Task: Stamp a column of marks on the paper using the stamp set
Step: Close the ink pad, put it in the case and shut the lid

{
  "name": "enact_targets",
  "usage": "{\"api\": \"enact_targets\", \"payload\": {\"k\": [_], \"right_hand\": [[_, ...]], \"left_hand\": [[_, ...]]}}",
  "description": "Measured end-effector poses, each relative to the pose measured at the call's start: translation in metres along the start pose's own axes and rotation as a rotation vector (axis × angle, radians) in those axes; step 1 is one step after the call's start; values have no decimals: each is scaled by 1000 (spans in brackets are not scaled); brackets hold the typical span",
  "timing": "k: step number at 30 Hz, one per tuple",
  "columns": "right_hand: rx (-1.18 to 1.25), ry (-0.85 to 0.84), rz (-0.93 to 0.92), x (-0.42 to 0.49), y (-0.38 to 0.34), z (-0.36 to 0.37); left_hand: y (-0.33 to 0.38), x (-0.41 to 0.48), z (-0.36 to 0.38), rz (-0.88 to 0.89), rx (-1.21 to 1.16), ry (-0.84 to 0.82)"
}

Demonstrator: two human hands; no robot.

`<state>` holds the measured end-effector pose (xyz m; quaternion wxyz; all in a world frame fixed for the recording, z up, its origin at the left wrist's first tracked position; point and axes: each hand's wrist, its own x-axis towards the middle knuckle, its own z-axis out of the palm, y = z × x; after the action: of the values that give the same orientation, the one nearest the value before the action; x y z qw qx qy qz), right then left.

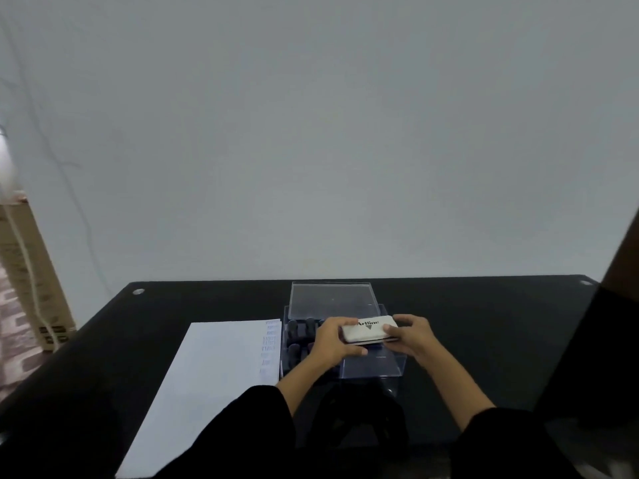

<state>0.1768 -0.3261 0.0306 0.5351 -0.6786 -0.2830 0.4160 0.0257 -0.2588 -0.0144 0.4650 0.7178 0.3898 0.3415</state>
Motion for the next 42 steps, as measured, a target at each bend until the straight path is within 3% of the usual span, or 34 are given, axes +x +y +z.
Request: {"api": "enact_targets", "payload": {"k": [4,13,19,25,28,42], "right_hand": [[-278,-68,-104,5,8,-4],[-809,-3,-392,8,25,-9],[-1080,143,-562,-4,30,-7],[-1136,143,-628,1,34,-7],[-1157,127,-625,7,39,-6],[-1005,-190,-616,24,43,-14]], "left_hand": [[-13,8,2,29,53,17],[-20,10,1,229,341,-84],[-7,6,-3,290,474,-122],[-6,5,4,420,928,-105],[-9,7,7,432,1029,-82],[-15,8,5,330,725,-116]]}}
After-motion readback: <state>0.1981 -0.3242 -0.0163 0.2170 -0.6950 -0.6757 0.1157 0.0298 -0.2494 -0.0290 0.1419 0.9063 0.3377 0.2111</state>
